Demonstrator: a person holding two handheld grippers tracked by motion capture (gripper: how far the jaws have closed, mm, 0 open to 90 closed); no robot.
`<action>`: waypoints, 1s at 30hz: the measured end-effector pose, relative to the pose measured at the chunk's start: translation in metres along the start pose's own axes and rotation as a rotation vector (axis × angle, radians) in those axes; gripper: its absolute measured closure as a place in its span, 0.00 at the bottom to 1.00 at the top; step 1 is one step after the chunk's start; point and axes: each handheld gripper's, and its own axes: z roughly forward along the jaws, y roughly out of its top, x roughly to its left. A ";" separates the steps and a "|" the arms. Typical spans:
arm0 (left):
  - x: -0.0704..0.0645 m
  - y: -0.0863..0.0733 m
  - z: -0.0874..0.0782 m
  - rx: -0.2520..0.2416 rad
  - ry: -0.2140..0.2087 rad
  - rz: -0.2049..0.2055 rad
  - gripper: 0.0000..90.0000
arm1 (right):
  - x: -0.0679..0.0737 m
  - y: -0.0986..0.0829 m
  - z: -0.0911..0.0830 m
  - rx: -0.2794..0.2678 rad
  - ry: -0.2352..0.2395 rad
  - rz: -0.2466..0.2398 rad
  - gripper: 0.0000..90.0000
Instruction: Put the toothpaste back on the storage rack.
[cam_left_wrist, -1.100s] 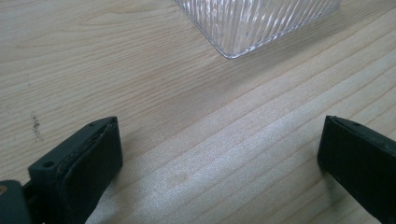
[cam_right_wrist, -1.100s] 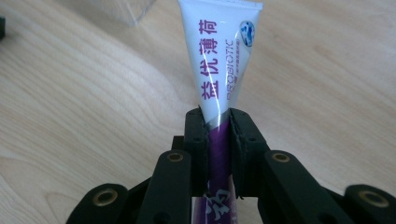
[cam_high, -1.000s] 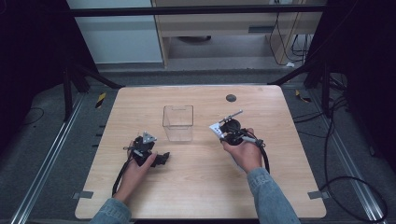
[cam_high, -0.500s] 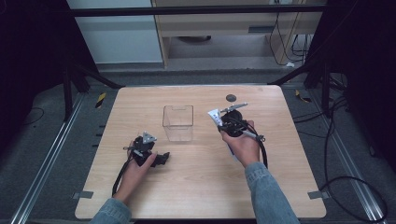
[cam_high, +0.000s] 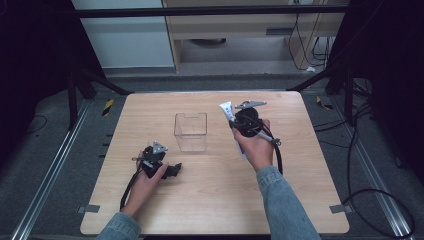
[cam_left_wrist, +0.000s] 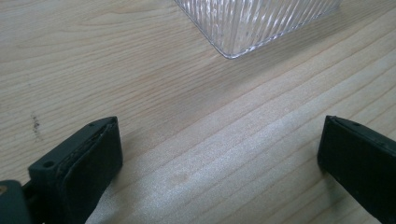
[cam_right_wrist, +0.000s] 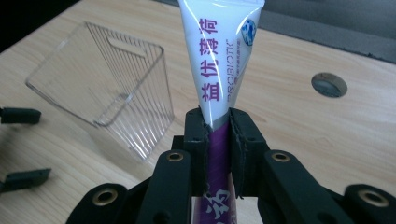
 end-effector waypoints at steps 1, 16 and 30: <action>0.000 0.000 0.000 0.000 0.000 0.000 0.00 | 0.001 0.005 -0.001 -0.014 0.003 0.000 0.87; 0.000 0.000 0.000 -0.002 0.001 -0.001 0.00 | 0.021 0.050 -0.006 -0.083 0.010 -0.042 0.87; 0.000 0.000 0.000 -0.001 0.000 0.000 0.00 | 0.026 0.079 0.003 -0.144 0.030 -0.030 0.87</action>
